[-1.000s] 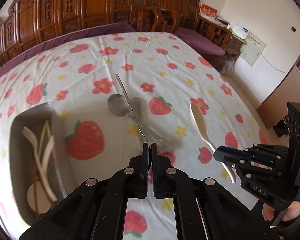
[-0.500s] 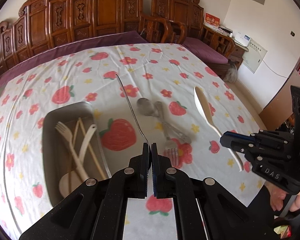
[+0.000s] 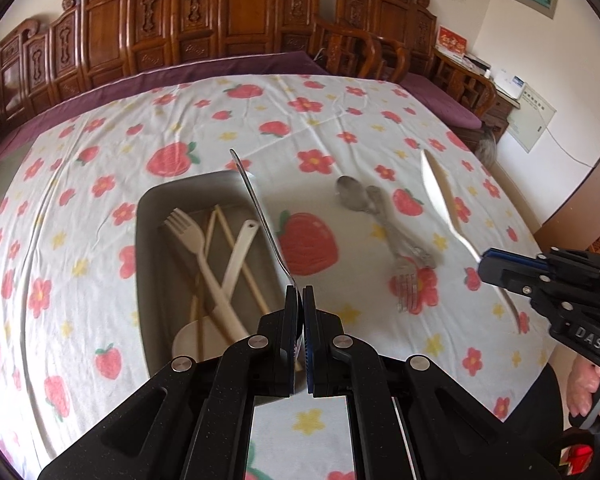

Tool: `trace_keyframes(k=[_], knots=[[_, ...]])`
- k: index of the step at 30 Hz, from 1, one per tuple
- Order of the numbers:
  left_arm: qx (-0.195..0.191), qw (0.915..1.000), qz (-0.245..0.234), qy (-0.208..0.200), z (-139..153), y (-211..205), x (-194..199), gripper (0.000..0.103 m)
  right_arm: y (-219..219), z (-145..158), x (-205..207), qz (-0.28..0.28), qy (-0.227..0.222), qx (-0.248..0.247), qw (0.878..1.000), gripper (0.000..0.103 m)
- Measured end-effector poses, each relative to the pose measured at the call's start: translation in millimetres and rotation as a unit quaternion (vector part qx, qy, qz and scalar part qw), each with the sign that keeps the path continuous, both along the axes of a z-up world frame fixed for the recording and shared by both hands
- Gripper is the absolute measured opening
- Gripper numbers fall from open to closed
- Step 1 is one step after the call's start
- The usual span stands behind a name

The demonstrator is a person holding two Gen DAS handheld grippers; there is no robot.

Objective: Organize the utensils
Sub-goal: 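Carry the metal fork into the tray and open the left tool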

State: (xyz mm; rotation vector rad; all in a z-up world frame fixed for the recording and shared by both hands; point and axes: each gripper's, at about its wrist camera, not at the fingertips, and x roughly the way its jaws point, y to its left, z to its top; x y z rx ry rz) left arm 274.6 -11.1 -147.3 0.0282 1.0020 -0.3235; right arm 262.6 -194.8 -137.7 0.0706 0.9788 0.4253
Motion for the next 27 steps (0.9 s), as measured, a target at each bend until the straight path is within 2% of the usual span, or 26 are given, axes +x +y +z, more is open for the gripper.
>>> trace_keyframes(k=[15,19,22,27], knots=[[0.013,0.9995,0.029,0.010,-17,29,14,0.003,36,-6,6,0.031,0.009,-0.006,0.999,0.010],[0.018,0.9993,0.033,-0.001,-13,36,9,0.006,45,-8,7,0.039,0.011,-0.006,0.999,0.010],[0.019,0.9990,0.038,-0.012,-7,45,1,0.012,52,-10,8,0.042,0.013,0.000,0.999,0.010],[0.016,0.9979,0.056,-0.026,4,65,-11,0.012,71,-13,12,0.051,0.018,0.009,0.998,0.010]])
